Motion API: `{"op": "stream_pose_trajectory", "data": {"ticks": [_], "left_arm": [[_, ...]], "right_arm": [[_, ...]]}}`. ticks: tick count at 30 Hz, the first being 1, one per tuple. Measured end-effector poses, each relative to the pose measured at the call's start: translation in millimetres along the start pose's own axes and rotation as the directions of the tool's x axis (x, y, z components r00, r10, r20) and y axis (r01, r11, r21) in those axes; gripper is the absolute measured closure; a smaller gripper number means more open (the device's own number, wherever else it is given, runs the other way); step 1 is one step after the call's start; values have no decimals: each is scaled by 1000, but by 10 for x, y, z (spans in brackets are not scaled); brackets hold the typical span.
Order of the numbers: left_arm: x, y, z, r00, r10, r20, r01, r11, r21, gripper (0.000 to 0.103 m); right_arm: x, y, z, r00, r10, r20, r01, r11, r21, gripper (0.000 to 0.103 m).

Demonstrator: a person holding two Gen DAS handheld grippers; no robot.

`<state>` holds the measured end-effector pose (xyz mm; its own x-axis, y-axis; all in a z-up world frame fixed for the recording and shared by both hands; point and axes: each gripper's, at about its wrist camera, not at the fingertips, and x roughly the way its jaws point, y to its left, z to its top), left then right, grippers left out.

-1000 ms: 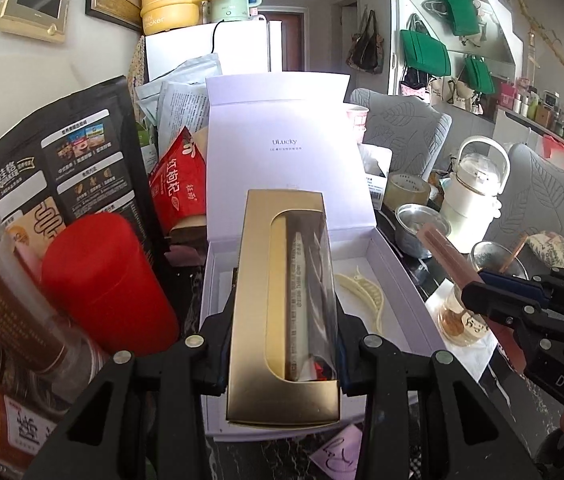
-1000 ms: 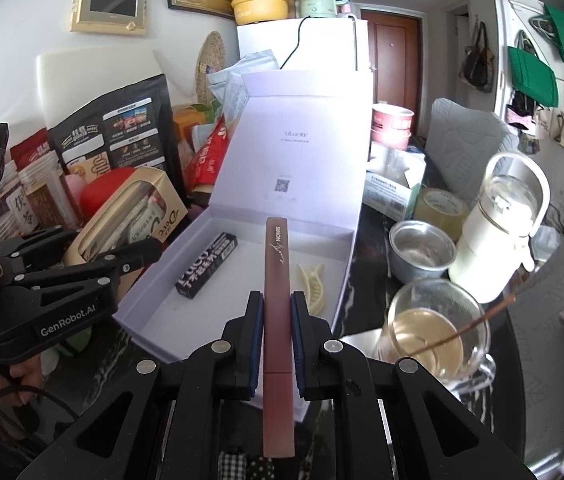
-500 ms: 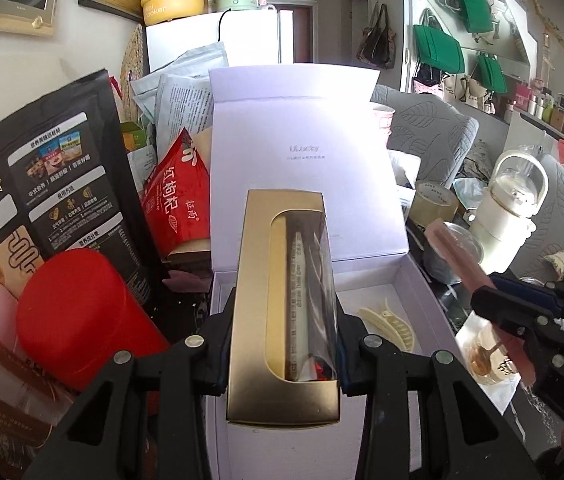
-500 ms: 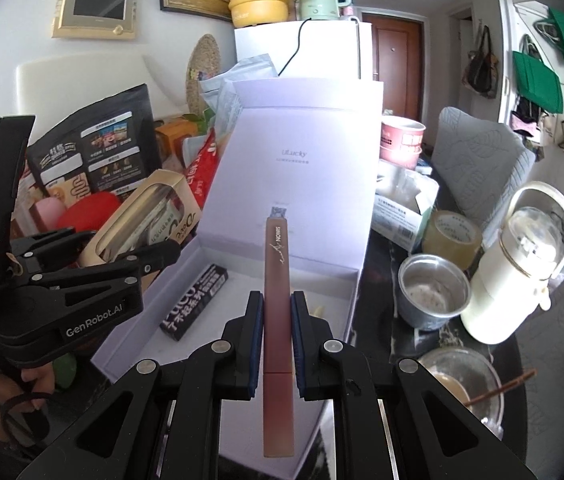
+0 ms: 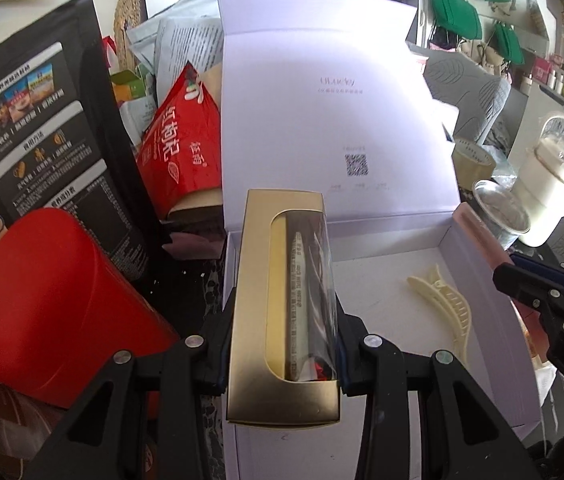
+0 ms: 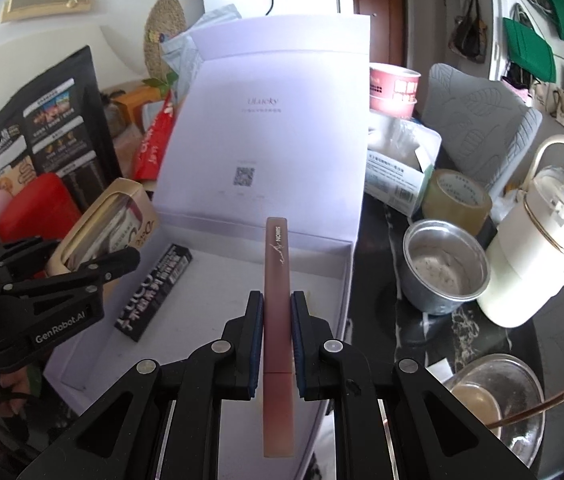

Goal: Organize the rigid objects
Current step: 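Carry the gold box with the left tool while the right tool carries the pink file into the white box, then lower and release the gold box with the left tool while the right tool releases the file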

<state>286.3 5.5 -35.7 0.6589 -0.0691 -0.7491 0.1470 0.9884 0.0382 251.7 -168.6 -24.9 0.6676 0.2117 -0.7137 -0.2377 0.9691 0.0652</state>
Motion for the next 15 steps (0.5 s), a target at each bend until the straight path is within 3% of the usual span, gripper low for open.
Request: {"op": "stream_pose_trajectory", "data": {"ticks": [15], "left_arm": [[310, -1, -103, 995, 0, -100, 1, 1000, 13, 65]], "right_arm": [[311, 100, -126, 996, -40, -83, 36, 998, -47, 89]]}}
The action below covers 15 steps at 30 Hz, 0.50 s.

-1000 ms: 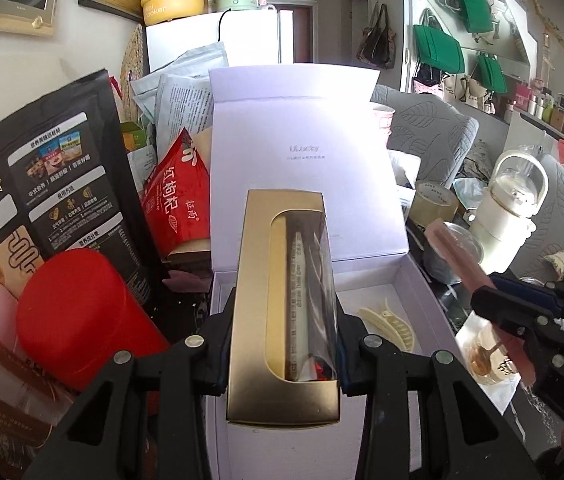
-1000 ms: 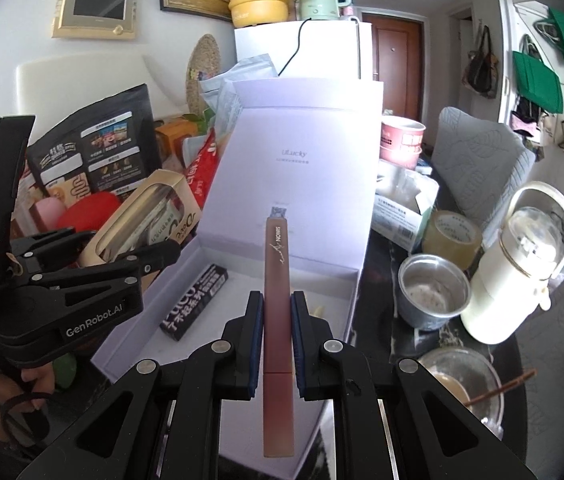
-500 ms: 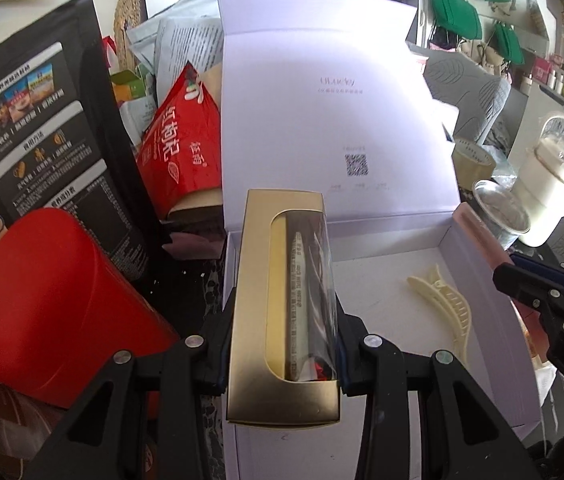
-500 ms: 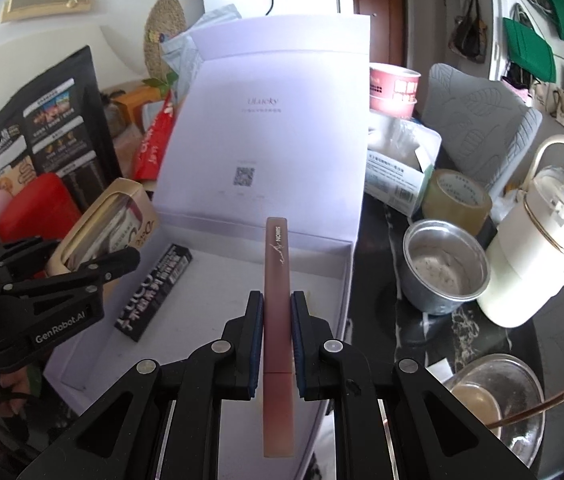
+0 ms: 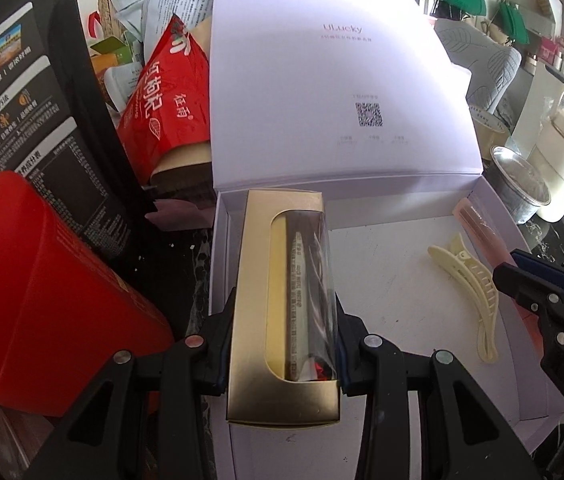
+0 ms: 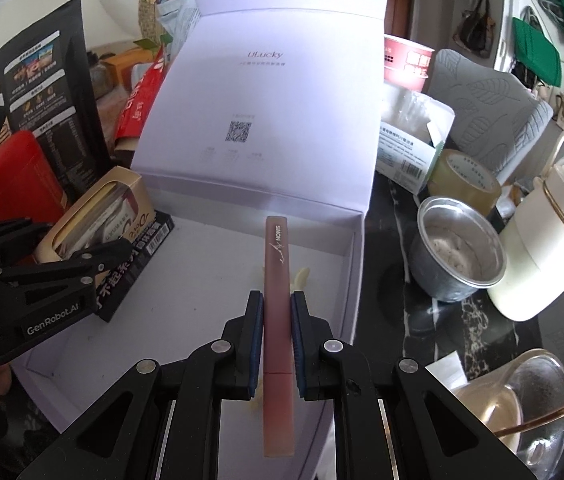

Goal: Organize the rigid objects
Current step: 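Lower and release the gold box with the left tool while the right tool releases the file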

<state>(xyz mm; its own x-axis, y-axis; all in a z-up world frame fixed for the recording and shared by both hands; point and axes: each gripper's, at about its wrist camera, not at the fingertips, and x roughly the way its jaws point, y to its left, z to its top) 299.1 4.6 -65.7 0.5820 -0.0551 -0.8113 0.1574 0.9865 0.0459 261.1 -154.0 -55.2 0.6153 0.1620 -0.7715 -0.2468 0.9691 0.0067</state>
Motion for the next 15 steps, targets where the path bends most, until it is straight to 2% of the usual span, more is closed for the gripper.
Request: {"op": "stream_pose_trajectory", "data": {"ticks": [5, 15], "left_arm": [[96, -27, 4, 999, -16, -35, 15, 1000, -20, 65], [159, -105, -11, 999, -18, -43, 17, 1000, -20, 65]], "right_arm": [[61, 52, -6, 999, -42, 4, 42, 999, -31, 89], [49, 35, 5, 996, -81, 26, 82, 996, -30, 89]]}}
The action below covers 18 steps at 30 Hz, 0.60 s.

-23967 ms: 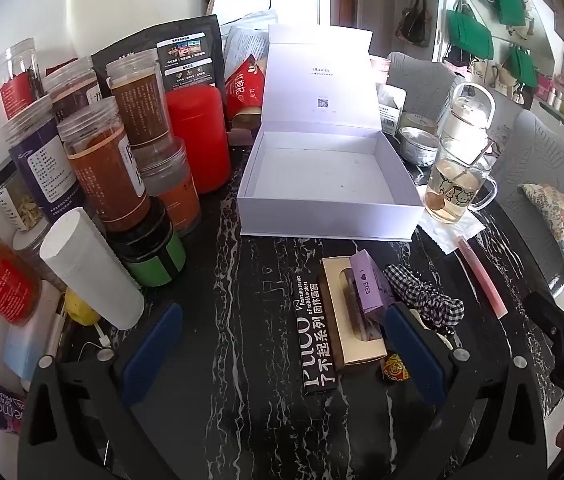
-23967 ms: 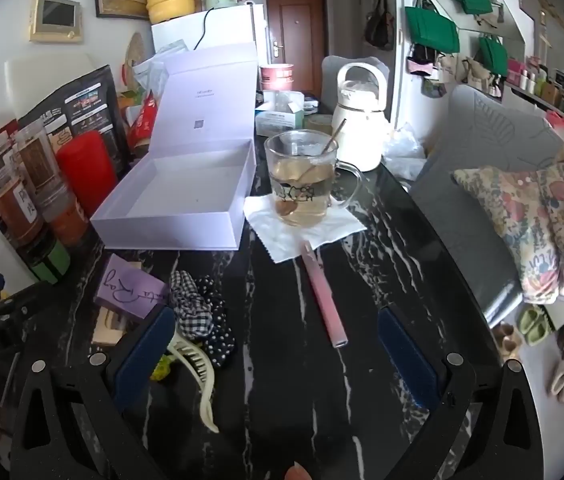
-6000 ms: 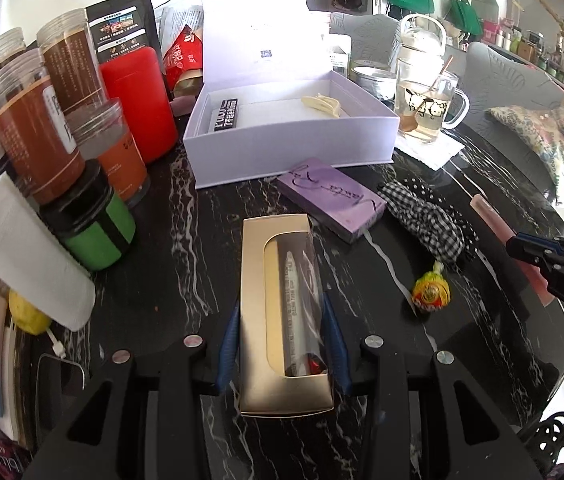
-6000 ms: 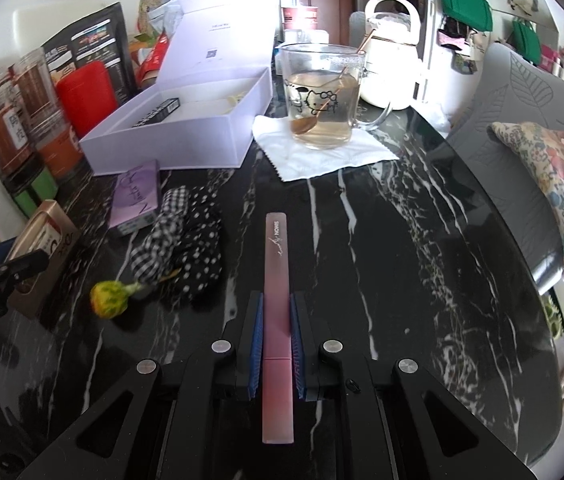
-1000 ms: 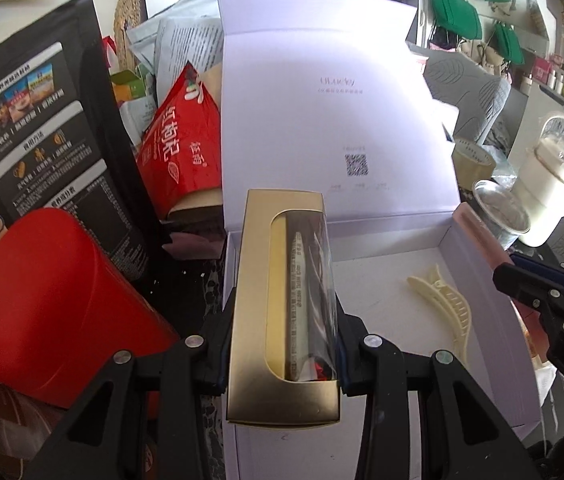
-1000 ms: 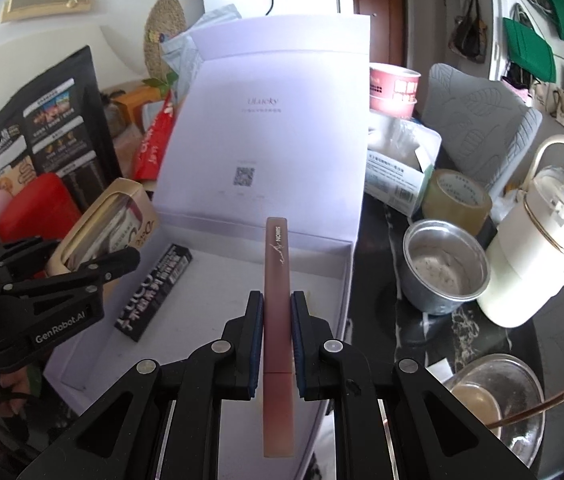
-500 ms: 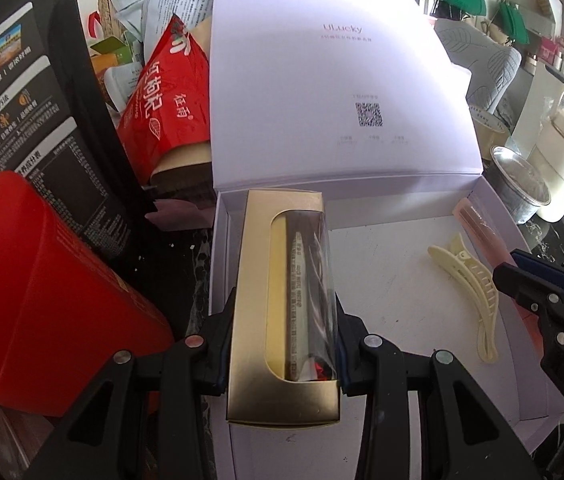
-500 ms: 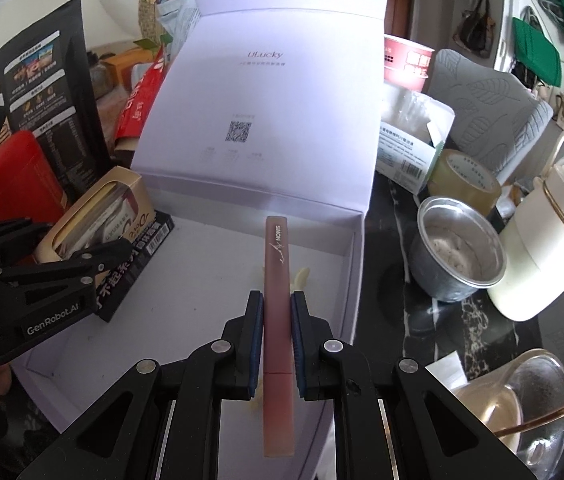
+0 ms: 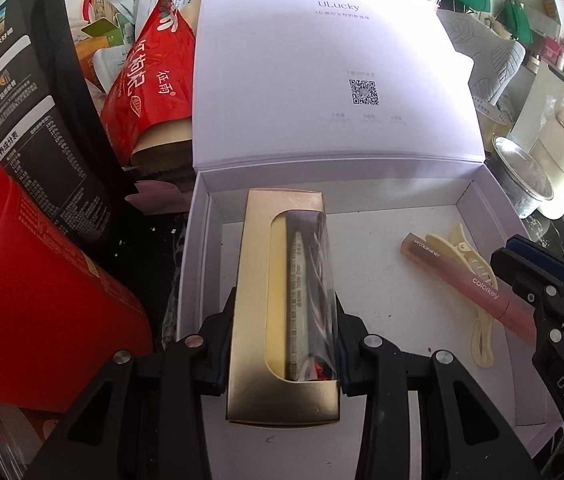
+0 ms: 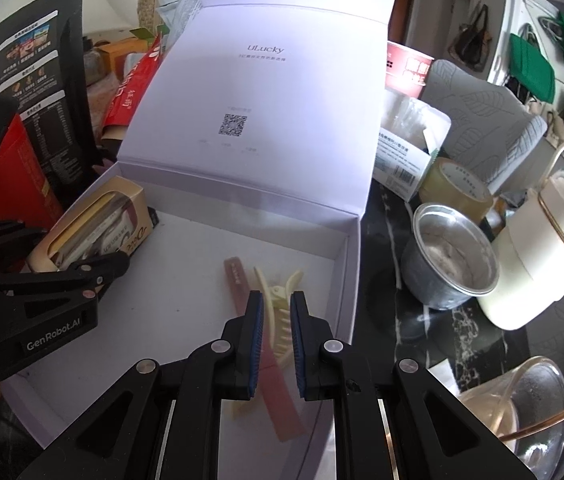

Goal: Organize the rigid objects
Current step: 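Lower and release the gold box with the left tool while the right tool releases the file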

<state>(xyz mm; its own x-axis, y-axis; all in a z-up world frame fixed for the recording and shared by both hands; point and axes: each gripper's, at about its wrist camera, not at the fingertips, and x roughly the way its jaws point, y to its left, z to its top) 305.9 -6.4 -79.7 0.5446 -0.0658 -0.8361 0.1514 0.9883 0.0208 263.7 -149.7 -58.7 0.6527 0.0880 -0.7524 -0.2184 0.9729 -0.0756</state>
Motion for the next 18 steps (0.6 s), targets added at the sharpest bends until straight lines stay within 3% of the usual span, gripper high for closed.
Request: {"op": "stream_pose_trajectory", "data": {"ticks": [4, 9, 10, 12, 13, 18], "left_arm": [[-45, -15, 17, 1000, -8, 4, 8, 1000, 6, 65], [-134, -32, 47, 999, -39, -5, 39, 999, 0, 63], [-181, -43, 59, 999, -35, 7, 35, 999, 3, 61], [-253, -46, 68, 999, -43, 28, 43, 999, 2, 41], [-303, -47, 75, 998, -35, 43, 35, 999, 0, 26], [-456, -38, 77, 996, -30, 78, 31, 1000, -7, 22]], "right_arm": [[-80, 8, 18, 1000, -12, 21, 13, 1000, -9, 88], [-180, 15, 43, 999, 22, 27, -22, 1000, -2, 76], [-208, 15, 50, 999, 25, 30, -25, 1000, -2, 74], [-262, 16, 60, 999, 24, 42, -24, 1000, -1, 70], [-288, 10, 64, 999, 21, 47, -21, 1000, 0, 68], [-420, -66, 84, 997, 21, 71, -23, 999, 25, 64]]}}
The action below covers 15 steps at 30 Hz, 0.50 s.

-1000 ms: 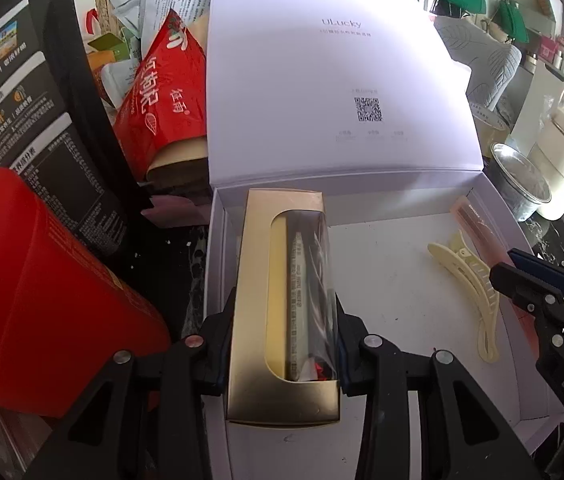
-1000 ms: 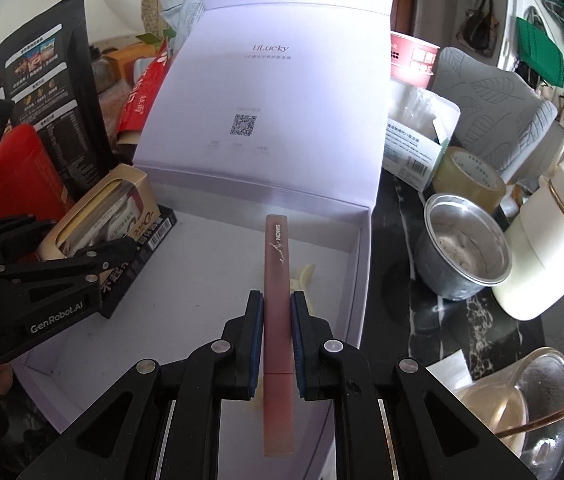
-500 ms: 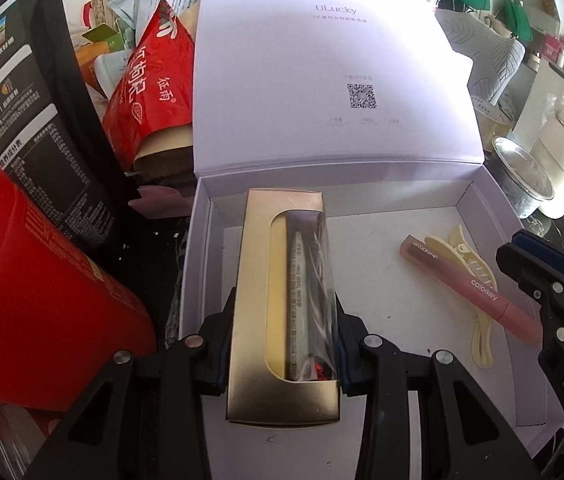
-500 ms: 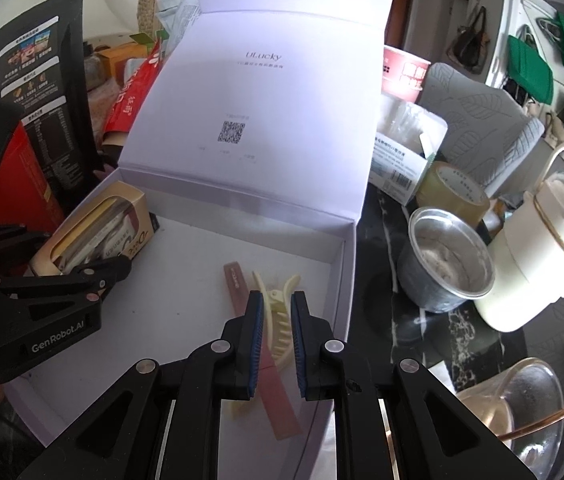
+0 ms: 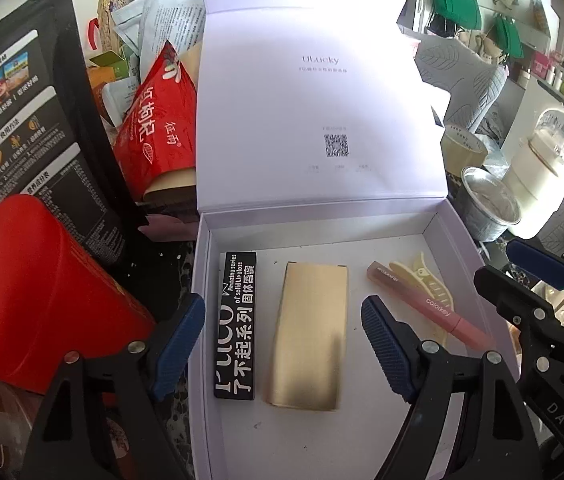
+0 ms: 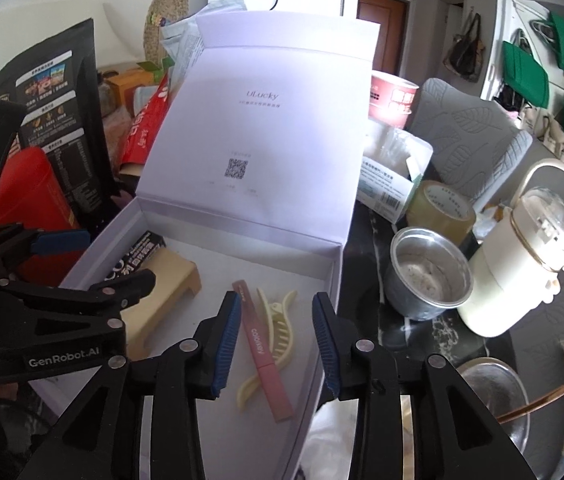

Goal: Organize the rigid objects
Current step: 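Lower and release the gold box with the left tool while the right tool releases the file, then lift both open tools out of the white box and back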

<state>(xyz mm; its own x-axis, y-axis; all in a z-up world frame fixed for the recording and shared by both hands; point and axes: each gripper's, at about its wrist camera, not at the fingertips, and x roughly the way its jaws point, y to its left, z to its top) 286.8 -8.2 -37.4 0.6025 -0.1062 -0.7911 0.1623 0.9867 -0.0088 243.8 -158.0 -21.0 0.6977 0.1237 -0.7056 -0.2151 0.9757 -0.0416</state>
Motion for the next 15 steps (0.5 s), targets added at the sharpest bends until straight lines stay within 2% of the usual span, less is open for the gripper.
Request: {"op": "stream_pose_trajectory", "data": {"ticks": [15], "left_arm": [[-431, -62, 33, 997, -10, 72, 10, 1000, -8, 22]], "right_arm": [[-299, -83, 34, 999, 8, 39, -9, 1000, 26, 60]]}}
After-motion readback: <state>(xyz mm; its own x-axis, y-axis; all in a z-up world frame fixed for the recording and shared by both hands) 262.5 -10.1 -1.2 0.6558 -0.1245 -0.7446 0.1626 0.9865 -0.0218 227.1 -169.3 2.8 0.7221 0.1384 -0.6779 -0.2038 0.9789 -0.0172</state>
